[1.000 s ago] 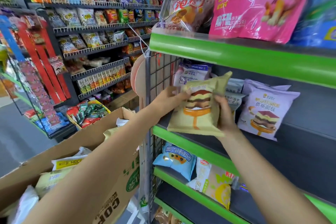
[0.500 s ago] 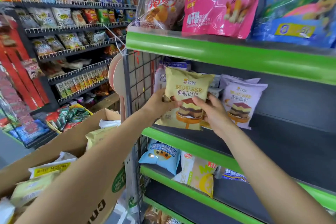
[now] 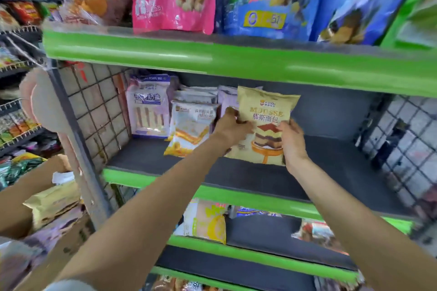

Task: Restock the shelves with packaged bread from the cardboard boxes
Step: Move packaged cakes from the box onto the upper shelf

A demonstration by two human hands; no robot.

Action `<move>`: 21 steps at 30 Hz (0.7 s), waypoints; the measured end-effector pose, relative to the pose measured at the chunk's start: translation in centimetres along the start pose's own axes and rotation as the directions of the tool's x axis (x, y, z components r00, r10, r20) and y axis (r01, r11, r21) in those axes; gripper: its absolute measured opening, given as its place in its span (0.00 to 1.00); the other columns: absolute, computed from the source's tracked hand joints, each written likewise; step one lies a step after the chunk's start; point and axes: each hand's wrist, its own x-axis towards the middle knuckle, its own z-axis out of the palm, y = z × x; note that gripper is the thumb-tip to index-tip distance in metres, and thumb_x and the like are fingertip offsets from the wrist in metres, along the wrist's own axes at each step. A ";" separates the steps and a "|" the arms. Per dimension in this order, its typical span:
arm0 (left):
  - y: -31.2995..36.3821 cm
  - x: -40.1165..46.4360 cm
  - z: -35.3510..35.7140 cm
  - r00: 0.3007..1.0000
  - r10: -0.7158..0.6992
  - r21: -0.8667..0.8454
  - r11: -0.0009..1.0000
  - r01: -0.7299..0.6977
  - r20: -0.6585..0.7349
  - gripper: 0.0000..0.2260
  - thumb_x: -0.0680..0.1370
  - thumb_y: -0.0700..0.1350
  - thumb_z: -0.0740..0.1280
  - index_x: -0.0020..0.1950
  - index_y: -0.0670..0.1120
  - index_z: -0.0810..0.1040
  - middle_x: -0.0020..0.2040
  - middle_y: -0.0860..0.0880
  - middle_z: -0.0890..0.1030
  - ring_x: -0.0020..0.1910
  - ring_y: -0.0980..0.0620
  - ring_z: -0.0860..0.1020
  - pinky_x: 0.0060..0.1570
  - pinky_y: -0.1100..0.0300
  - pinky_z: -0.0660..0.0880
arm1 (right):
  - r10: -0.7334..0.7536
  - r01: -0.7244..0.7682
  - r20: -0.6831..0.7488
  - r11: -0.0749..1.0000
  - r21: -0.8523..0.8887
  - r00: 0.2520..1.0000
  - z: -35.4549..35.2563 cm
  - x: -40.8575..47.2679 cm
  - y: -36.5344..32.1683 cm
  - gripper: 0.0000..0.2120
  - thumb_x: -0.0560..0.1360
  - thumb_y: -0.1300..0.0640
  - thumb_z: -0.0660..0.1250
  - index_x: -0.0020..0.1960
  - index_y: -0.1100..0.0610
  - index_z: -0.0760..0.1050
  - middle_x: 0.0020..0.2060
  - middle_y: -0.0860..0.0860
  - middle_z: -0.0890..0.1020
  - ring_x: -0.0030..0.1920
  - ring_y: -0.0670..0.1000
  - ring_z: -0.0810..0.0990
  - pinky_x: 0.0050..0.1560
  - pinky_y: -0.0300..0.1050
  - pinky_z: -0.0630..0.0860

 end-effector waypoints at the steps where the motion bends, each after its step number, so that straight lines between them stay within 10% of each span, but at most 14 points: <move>1: 0.2 0.4 1.3 1.000 -0.005 0.002 1.000 0.005 0.027 0.16 0.74 0.46 0.71 0.55 0.40 0.70 0.48 0.44 0.80 0.49 0.46 0.79 0.49 0.54 0.75 | 0.007 -0.007 -0.041 1.000 0.005 0.999 -1.0 0.9 0.2 0.07 0.76 0.57 0.56 0.46 0.50 0.73 0.49 0.54 0.81 0.39 0.54 0.83 0.41 0.48 0.82; 4: 1.5 1.8 5.3 0.999 0.022 0.157 0.987 -0.027 0.029 0.13 0.76 0.47 0.68 0.56 0.41 0.71 0.54 0.43 0.80 0.55 0.43 0.78 0.52 0.54 0.74 | 0.000 -0.005 -0.110 0.999 -0.047 0.994 -4.4 3.9 0.3 0.08 0.70 0.50 0.56 0.43 0.51 0.72 0.51 0.58 0.81 0.48 0.61 0.81 0.54 0.61 0.77; 14: 4.0 6.8 11.4 0.988 -0.045 0.338 0.937 0.094 -0.151 0.20 0.77 0.36 0.59 0.69 0.37 0.63 0.64 0.38 0.74 0.62 0.40 0.74 0.55 0.55 0.71 | -0.113 0.109 0.004 0.942 -0.318 0.994 -7.8 10.6 1.0 0.13 0.79 0.65 0.55 0.61 0.61 0.70 0.53 0.56 0.77 0.39 0.49 0.78 0.29 0.31 0.73; 21: 3.7 7.7 11.9 0.983 -0.135 0.423 0.889 0.175 -0.123 0.22 0.79 0.37 0.56 0.72 0.36 0.55 0.67 0.37 0.71 0.65 0.39 0.71 0.61 0.53 0.69 | -0.174 0.172 0.050 0.810 -0.560 0.983 -6.8 12.0 2.0 0.16 0.78 0.62 0.62 0.65 0.60 0.70 0.59 0.56 0.79 0.59 0.57 0.77 0.55 0.44 0.72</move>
